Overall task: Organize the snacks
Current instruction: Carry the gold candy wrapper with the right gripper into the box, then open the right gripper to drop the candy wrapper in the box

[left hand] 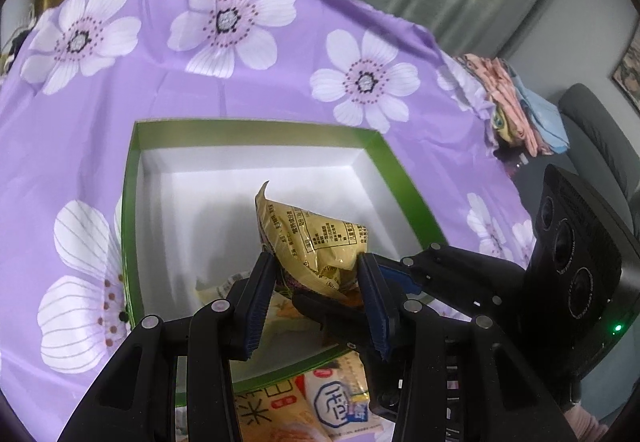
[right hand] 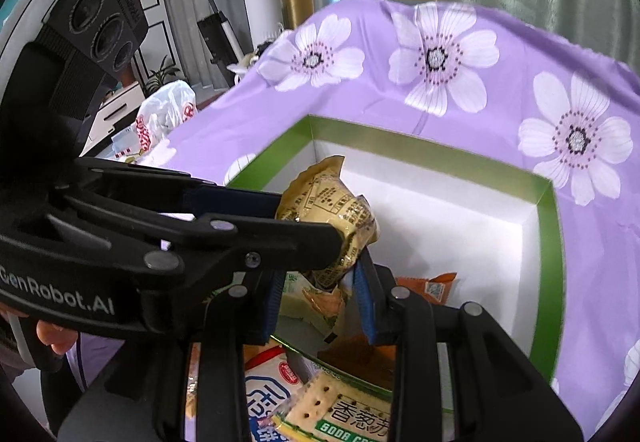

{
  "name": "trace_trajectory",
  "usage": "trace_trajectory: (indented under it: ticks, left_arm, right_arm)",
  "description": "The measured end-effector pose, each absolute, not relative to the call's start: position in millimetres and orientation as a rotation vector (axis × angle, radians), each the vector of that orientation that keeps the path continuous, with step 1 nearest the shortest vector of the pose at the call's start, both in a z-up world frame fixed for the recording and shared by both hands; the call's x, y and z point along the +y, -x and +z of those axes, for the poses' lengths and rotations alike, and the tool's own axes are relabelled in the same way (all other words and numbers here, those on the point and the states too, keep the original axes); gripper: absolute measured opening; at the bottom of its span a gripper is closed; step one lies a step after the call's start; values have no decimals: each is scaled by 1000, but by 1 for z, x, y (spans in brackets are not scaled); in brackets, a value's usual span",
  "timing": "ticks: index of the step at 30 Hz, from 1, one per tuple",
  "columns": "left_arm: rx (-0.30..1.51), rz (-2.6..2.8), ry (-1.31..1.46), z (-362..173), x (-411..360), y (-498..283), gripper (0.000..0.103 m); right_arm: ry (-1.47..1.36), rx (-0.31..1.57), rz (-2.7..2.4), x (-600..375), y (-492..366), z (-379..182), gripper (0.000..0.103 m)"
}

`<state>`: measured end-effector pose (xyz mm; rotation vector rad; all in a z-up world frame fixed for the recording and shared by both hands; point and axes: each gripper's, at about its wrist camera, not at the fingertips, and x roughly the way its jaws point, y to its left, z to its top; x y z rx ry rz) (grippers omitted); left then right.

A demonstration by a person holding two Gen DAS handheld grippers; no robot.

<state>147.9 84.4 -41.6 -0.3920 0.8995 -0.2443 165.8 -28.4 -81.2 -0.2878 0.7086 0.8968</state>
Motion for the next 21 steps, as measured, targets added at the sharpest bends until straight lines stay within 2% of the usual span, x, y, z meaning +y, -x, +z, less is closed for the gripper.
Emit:
trace_trajectory:
  ticks: [3,4,6,8,9,14,21]
  left_arm:
    - [912,-223,416,-46,87,-150,43]
    - [918,-207,421,-47,88,-151,43]
    - [923,-190,437,-48,93,-149,48]
    - [915,-177,448,-47,99,-146,59]
    - [907,-168,450,-44,102,-142,60]
    - [879,-135,437,-31,110,-126,69]
    - [856,-102,448,-18,118,-87,70]
  right_arm:
    - [291,716,873,-26,-167,-84,39]
    - [292,714,861,-26,-168,-84,44]
    - [278,706,865,-30,-167,-82,47]
    - [259,696,866,-37,-165,-78,51]
    - [254,687,859,-42,-162,-76,53]
    - [178,671,845,-72,-151,-66,57]
    - [120,678,819,-109,-122,-66,59]
